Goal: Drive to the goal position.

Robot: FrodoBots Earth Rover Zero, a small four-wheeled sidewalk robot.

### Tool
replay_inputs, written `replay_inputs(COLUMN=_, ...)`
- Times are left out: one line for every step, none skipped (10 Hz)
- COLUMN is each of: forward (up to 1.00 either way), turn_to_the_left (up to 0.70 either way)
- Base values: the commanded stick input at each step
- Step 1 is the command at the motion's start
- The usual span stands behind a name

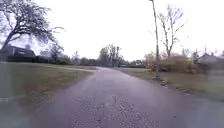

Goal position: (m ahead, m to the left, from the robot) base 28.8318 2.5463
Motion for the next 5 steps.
replay_inputs(forward=1.00, turn_to_the_left=0.00)
replay_inputs(forward=1.00, turn_to_the_left=0.00)
replay_inputs(forward=1.00, turn_to_the_left=0.00)
replay_inputs(forward=1.00, turn_to_the_left=0.00)
replay_inputs(forward=1.00, turn_to_the_left=0.00)
